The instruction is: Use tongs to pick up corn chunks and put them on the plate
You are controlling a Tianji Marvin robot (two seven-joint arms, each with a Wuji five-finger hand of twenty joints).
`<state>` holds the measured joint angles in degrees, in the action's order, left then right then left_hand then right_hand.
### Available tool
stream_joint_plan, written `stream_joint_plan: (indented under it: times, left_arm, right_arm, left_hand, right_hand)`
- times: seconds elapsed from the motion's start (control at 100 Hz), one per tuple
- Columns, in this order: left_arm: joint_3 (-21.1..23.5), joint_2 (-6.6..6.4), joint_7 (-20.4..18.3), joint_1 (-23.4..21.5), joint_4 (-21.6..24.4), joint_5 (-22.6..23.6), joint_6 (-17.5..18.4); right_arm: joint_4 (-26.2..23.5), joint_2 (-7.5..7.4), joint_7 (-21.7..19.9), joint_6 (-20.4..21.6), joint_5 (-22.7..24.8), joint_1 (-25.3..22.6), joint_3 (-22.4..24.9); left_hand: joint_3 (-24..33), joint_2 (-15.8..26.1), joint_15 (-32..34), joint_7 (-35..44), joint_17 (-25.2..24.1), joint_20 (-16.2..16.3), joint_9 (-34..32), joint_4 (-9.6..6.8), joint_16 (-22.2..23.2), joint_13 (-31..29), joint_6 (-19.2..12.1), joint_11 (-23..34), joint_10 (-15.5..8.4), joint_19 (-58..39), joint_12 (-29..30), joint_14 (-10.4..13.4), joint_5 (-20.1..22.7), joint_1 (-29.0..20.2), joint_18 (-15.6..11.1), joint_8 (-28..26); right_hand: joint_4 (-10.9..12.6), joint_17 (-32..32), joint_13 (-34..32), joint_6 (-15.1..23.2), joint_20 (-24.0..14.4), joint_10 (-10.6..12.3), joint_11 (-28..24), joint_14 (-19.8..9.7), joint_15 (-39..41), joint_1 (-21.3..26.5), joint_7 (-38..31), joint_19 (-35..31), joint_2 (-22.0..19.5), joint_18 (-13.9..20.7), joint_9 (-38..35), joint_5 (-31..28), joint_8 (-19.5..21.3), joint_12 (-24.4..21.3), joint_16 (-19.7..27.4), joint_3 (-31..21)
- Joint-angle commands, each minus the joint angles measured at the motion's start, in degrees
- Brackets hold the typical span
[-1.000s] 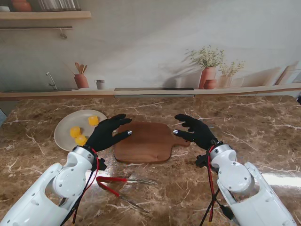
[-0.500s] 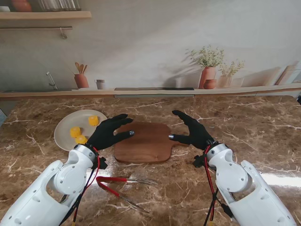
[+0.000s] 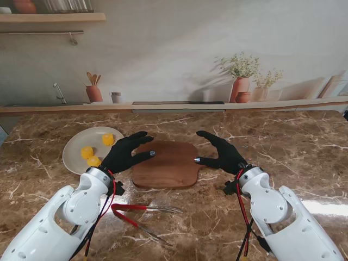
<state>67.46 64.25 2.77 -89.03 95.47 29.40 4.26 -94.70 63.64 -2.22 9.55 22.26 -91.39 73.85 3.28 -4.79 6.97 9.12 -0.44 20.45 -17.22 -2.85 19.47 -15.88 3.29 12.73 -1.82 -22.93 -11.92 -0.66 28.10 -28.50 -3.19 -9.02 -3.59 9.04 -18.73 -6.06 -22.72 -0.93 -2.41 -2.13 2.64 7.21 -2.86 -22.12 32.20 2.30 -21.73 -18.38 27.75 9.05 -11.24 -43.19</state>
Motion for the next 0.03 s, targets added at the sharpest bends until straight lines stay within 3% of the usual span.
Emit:
stream_joint_plan:
  times: [0.0,0.02]
  left_arm:
    - [-0.2,0.2,0.0,-0.1,-0.3,-0.1,0.1]
    - [-0.1,0.2,0.0,-0.2,-0.3,-0.1,0.1]
  right_arm:
    - [-0.2,0.03,-0.8,-0.4,-0.1,-0.6,0.1]
    - [-0.2,0.02,-0.9,-0.5,-0.1,-0.6,0.1]
  left_hand:
    - [-1.7,1.9,-2.0,-1.3,-0.2,-1.2,2.0,1.22,-0.7,3.4,0.0,-1.2,-0.6,-1.3,0.7,2.2,-1.3,-0.3,-2.4,1.3]
    - [-1.7,1.9,-2.0,-1.3,-0.2,-1.2,2.0,1.22,-0.7,3.4,0.0,-1.2,-0.6,-1.3,0.6,2.2,-1.2,-0.3,-2.5,1.3]
  right_hand:
    - [1.4,0.1,-0.8,1.3,1.5,0.7,-0.3,-1.8,0.2,0.0,-0.7,-0.2,0.0,2.0,-0.5,-0.6,-0.6,-0.8,1.2,0.2]
    - [1.4,0.1,-0.9,1.3,1.5,0.7,-0.3,-1.8,0.2,0.0,-0.7,-0.2,-0.1,2.0,-0.5,-0.7,-0.6,-0.8,1.2,0.3]
